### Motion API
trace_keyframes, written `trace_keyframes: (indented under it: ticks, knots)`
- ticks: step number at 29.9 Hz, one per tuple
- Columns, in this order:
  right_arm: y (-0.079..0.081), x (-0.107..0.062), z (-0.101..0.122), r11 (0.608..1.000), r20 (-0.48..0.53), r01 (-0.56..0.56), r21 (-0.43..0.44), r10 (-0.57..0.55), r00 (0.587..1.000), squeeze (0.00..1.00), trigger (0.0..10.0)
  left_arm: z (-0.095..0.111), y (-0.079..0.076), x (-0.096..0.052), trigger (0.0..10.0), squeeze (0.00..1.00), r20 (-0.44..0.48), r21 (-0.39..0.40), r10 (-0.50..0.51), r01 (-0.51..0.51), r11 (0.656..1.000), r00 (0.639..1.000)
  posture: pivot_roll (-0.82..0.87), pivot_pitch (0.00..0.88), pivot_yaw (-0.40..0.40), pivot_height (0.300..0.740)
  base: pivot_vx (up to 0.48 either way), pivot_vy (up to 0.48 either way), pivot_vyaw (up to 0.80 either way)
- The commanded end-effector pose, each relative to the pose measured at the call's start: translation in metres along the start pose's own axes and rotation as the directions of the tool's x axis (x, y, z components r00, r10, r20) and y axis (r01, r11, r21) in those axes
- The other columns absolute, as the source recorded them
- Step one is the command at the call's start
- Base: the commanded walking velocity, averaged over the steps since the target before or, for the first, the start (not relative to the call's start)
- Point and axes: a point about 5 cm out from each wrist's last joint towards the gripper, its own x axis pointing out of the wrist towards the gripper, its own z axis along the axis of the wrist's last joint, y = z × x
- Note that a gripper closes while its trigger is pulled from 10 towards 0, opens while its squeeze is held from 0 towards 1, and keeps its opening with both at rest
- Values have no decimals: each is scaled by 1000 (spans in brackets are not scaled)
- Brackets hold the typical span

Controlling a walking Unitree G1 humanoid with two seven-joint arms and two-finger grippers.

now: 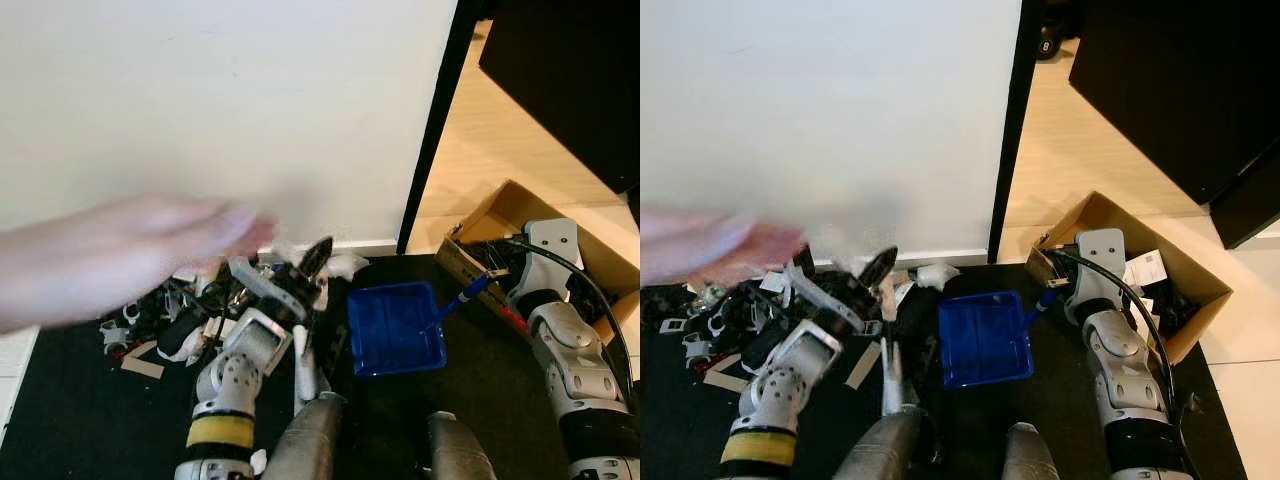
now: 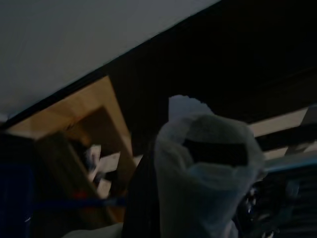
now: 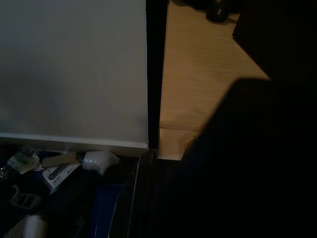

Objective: Sweep floor

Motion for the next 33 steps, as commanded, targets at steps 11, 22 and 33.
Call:
trace_keyframes:
  ticks: [11, 22, 33]
  knots:
    - [2, -4, -20, 1000, -86, 22, 12, -21, 996, 0, 10000, -3, -22, 31, 10000, 0, 122, -81, -43, 53, 995, 992, 13, 297, 118, 740, 0, 0, 0]
    - [1, -5, -21, 999, -85, 30, 18, -28, 996, 0, 10000, 25, -55, 41, 10000, 0, 56, 144, -242, 232, 962, 969, 29, 276, 129, 740, 0, 0, 0]
    - [-4, -16, -45, 995, -134, 86, 43, -79, 988, 0, 10000, 91, -36, 0, 10000, 0, -166, 551, -212, 269, 790, 963, 83, 238, 162, 740, 0, 0, 0]
